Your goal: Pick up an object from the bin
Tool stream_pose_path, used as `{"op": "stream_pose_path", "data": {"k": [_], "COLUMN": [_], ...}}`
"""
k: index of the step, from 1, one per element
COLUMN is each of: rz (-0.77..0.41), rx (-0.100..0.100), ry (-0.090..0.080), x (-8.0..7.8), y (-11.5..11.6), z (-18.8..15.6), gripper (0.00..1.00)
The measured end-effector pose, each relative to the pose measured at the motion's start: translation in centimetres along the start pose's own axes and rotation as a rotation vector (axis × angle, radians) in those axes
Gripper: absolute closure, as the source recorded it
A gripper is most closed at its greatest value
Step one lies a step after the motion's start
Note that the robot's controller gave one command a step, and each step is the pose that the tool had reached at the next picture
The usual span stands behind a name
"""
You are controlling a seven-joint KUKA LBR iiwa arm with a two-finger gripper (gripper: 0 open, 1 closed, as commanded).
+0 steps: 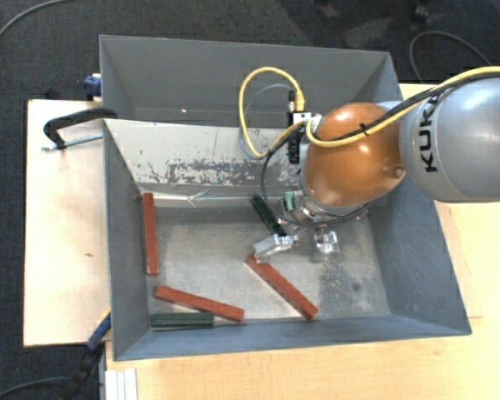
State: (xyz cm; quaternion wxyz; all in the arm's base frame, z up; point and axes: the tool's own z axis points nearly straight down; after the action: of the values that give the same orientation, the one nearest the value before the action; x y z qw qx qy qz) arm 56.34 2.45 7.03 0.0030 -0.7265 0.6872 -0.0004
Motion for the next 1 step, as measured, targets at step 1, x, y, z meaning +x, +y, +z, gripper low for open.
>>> {"op": "stream_pose_path", "data": {"k": [1], "rz": [-0.225], "rx": [0.008], "ry": [-0.003], "x": [-9.54], "y": [-1.13], "z": [-14.3], "gripper": [0.0]}}
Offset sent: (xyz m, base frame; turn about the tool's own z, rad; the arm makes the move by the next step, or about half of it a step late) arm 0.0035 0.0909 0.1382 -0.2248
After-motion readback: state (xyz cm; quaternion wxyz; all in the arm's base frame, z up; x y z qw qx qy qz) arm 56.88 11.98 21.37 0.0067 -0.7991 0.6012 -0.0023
